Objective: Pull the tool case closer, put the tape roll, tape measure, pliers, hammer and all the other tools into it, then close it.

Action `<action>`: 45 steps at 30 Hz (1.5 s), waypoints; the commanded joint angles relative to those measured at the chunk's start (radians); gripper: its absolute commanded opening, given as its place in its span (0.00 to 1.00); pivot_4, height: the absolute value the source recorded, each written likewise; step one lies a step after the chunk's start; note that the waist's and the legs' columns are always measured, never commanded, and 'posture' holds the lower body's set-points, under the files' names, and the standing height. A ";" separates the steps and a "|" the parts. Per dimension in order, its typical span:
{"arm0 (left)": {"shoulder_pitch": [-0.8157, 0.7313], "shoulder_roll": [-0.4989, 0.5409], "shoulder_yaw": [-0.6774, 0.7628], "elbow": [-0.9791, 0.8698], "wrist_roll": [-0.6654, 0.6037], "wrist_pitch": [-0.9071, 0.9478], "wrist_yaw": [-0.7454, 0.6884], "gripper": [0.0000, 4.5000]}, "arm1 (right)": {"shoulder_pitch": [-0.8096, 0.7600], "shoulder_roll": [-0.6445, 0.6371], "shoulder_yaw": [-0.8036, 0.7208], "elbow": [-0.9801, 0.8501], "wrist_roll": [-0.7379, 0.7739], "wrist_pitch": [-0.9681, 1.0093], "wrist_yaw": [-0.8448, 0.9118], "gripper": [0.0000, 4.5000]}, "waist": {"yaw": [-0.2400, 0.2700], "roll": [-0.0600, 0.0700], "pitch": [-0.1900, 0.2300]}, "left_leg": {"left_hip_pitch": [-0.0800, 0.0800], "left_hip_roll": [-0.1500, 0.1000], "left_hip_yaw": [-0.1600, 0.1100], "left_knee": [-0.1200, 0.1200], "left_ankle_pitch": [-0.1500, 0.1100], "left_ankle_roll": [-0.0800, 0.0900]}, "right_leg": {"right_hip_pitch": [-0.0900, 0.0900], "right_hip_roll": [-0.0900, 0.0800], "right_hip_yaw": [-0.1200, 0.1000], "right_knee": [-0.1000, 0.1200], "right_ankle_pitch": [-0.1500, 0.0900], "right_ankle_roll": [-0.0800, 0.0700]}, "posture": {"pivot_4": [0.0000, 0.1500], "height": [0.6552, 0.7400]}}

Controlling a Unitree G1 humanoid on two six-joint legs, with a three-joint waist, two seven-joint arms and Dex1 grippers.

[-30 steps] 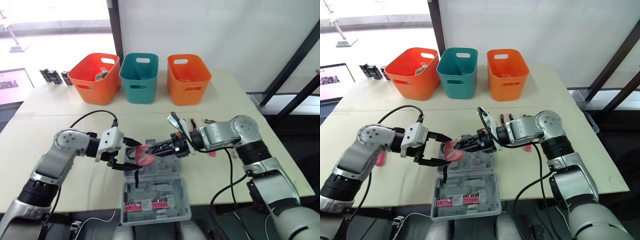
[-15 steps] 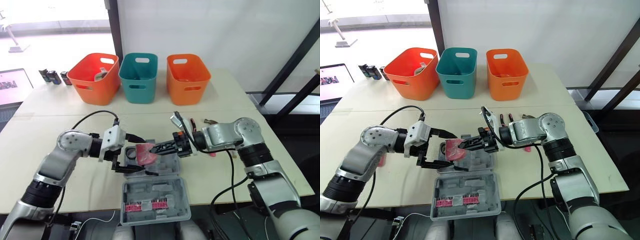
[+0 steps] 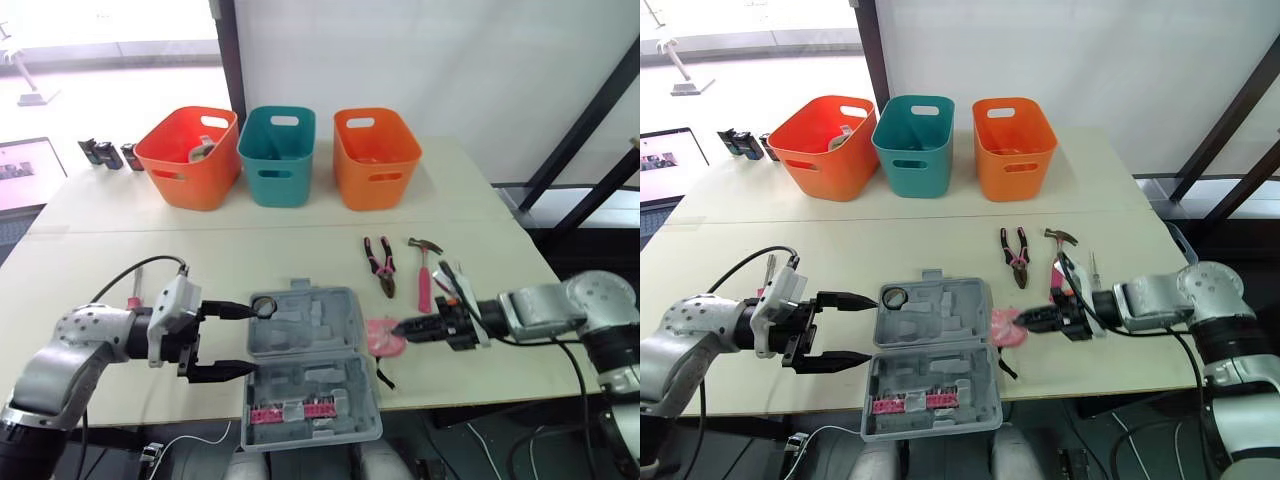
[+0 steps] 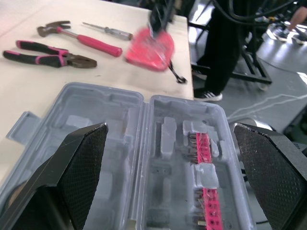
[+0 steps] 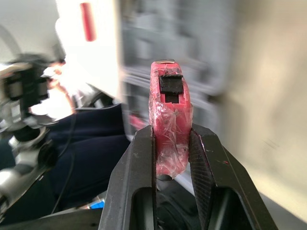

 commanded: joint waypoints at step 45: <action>0.048 -0.026 -0.008 -0.041 0.004 -0.098 0.052 1.00 | 0.392 -0.240 0.001 -0.692 -1.358 -1.131 1.224 0.99 | -0.003 0.001 0.000 | 0.002 0.000 0.005 0.000 0.000 0.000 | -0.002 0.002 0.009 -0.002 0.000 0.002 | 1.00 1.00</action>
